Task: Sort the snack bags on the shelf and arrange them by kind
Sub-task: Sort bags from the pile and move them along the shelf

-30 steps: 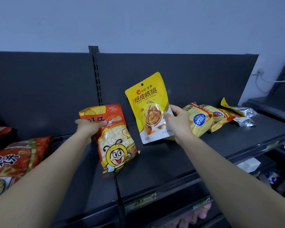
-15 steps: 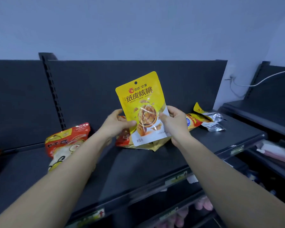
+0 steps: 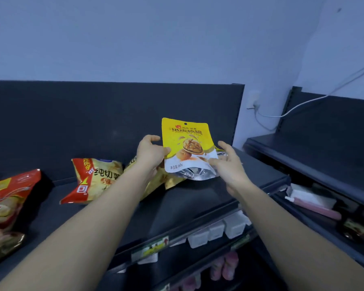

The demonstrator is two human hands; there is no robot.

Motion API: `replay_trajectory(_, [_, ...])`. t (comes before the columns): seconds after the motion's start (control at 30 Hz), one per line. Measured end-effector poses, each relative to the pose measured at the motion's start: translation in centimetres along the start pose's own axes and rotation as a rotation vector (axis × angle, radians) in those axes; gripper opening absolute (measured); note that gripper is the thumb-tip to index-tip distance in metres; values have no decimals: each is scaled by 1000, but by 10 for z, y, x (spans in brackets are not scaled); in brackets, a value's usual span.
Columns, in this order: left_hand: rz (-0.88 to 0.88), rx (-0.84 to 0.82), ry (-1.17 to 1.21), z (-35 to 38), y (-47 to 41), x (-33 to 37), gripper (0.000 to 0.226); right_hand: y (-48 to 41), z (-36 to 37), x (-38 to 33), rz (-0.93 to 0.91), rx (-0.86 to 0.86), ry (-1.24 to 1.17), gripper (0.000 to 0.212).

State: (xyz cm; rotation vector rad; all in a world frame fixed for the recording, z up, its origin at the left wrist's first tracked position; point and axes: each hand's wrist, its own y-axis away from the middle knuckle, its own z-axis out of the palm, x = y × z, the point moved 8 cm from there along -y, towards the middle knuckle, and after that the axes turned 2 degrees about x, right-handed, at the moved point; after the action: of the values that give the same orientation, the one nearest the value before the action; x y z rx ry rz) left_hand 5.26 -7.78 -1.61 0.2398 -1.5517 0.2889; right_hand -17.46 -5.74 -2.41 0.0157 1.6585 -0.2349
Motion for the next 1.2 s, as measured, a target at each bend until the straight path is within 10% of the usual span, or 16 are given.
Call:
replay_trajectory(0.3, [11,-487,-159,119,-37,-16,111,-97,-61,25,76,174,77,26])
replay_trajectory(0.43, [90,-492,-406,142,-68,-26,69,-132,-60,30,140,124,95,9])
replay_trajectory(0.6, [254,-419,-863,165,-91,-36,37,-161,-44,45,50,-37,416,60])
replay_trajectory(0.9, [285,-486,-1394,185,-89,-67,48,-178,-45,57,-134,-83,996,35])
replay_trajectory(1.2, [434,-146,-1498,124,-55,0,34,-133,-3,18,-543,-166,1191,50])
